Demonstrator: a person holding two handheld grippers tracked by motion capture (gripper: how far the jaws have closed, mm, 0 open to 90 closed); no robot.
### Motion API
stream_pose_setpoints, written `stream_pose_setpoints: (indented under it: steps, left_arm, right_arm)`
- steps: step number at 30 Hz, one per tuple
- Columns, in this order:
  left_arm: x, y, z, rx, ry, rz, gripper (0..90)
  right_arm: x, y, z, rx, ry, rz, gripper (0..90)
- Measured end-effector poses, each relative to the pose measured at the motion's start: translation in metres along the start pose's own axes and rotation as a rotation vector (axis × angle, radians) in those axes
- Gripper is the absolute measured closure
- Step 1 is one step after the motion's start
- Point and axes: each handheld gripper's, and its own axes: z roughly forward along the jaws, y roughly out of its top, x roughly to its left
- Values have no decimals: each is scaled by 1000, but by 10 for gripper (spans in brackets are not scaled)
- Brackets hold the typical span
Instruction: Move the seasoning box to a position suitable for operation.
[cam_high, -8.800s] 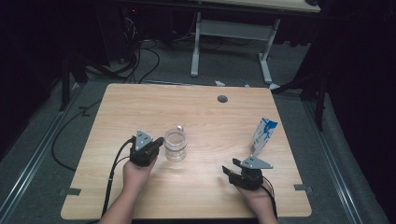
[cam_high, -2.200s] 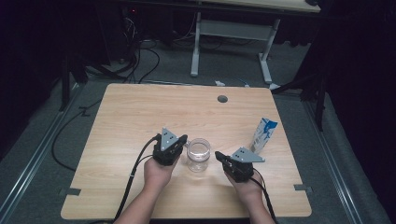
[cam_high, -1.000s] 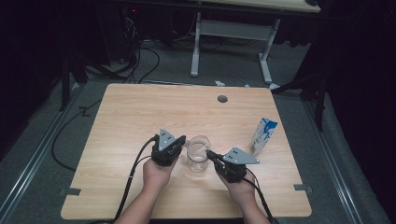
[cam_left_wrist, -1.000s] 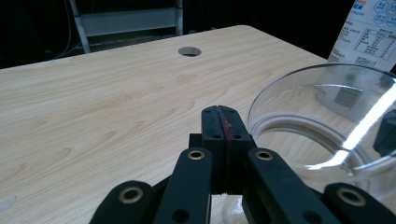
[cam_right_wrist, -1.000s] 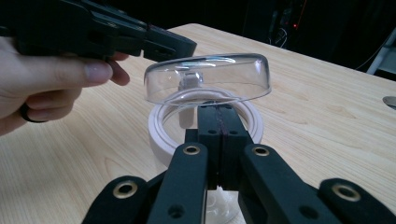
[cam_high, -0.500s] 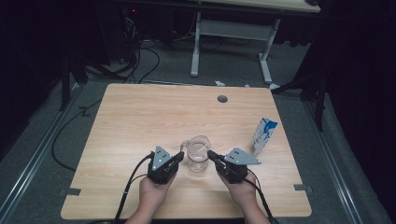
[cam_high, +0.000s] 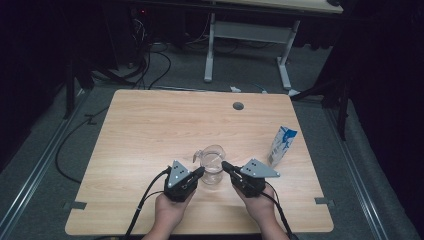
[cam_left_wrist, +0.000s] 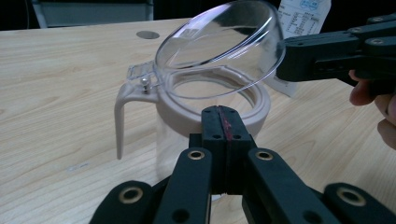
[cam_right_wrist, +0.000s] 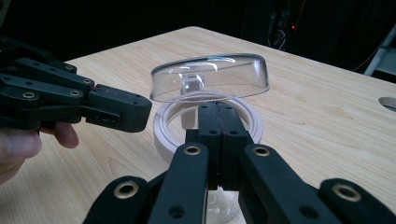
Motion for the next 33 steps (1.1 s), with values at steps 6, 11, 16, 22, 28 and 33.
stream_pose_setpoints:
  steps: [6,11,16,22,28,33]
  left_arm:
    - [-3,3,3,-5,-9,4,900]
    - [-5,5,4,-10,-16,4,900]
    - [-5,6,4,-16,-10,0,900]
    - [-5,8,5,-30,-16,-10,900]
    - [-2,11,3,-46,-2,-22,900]
    - [1,12,3,-55,8,-36,900]
  right_arm:
    - [2,1,0,1,2,-5,900]
    - [2,1,-1,-2,3,-6,900]
    - [0,-2,3,11,-2,-1,900]
    - [-1,-8,9,34,-2,0,900]
    - [-2,-9,9,28,4,1,900]
    - [-3,-10,9,28,3,0,900]
